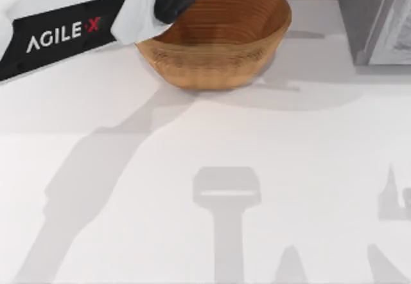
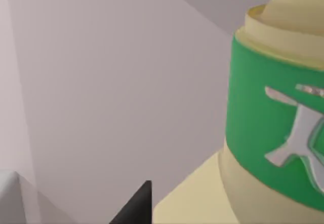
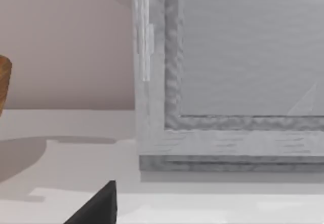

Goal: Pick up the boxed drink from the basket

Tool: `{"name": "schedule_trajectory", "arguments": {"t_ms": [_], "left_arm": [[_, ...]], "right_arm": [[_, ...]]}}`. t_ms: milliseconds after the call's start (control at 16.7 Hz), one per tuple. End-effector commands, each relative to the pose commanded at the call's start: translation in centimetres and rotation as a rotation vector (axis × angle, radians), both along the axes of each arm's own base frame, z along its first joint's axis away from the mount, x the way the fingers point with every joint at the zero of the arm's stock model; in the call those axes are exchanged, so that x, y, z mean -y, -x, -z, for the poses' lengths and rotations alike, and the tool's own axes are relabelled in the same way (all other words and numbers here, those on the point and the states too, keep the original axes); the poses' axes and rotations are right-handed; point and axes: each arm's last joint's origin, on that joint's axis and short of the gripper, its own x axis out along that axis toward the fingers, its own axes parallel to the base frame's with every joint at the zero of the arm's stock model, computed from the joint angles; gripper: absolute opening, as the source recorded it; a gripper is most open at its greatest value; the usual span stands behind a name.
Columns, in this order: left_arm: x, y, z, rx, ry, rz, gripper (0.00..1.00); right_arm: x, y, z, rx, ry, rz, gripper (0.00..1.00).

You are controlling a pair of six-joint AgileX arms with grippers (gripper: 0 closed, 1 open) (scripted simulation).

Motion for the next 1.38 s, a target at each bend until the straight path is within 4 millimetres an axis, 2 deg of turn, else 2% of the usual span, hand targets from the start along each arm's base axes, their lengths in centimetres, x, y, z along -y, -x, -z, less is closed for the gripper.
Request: {"name": "schedule_trajectory", "arguments": {"t_ms": [180, 300, 420, 600, 660, 780, 960, 1080, 1200, 1380], "left_arm": [[-4.3, 2.4, -2.6, 0.002, 0.002, -0.002, 0.0], [-8.1, 5.3, -4.1, -0.002, 0.001, -0.004, 0.0], [-12.3, 9.3, -5.1, 0.004, 0.004, -0.006, 0.0], [-18.1, 17.2, -5.4, 0.05, 0.02, -0.007, 0.0], [-19.6, 19.8, -4.7, 0.066, 0.022, -0.008, 0.0], [-21.9, 24.3, -2.0, 0.085, 0.02, -0.009, 0.0], [-23.9, 28.5, 3.9, 0.075, 0.006, -0.012, 0.0], [-24.5, 29.8, 8.0, 0.05, -0.003, -0.015, 0.0], [-24.9, 30.3, 11.1, 0.025, -0.009, -0.018, 0.0], [-25.3, 30.5, 13.9, -0.001, -0.012, -0.02, 0.0]], "right_arm": [[0.0, 0.0, 0.0, 0.0, 0.0, 0.0, 1.0], [0.0, 0.0, 0.0, 0.0, 0.0, 0.0, 1.0], [0.0, 0.0, 0.0, 0.0, 0.0, 0.0, 1.0], [0.0, 0.0, 0.0, 0.0, 0.0, 0.0, 1.0], [0.0, 0.0, 0.0, 0.0, 0.0, 0.0, 1.0], [0.0, 0.0, 0.0, 0.0, 0.0, 0.0, 1.0], [0.0, 0.0, 0.0, 0.0, 0.0, 0.0, 1.0], [0.0, 0.0, 0.0, 0.0, 0.0, 0.0, 1.0], [0.0, 0.0, 0.0, 0.0, 0.0, 0.0, 1.0], [0.0, 0.0, 0.0, 0.0, 0.0, 0.0, 1.0]]}}
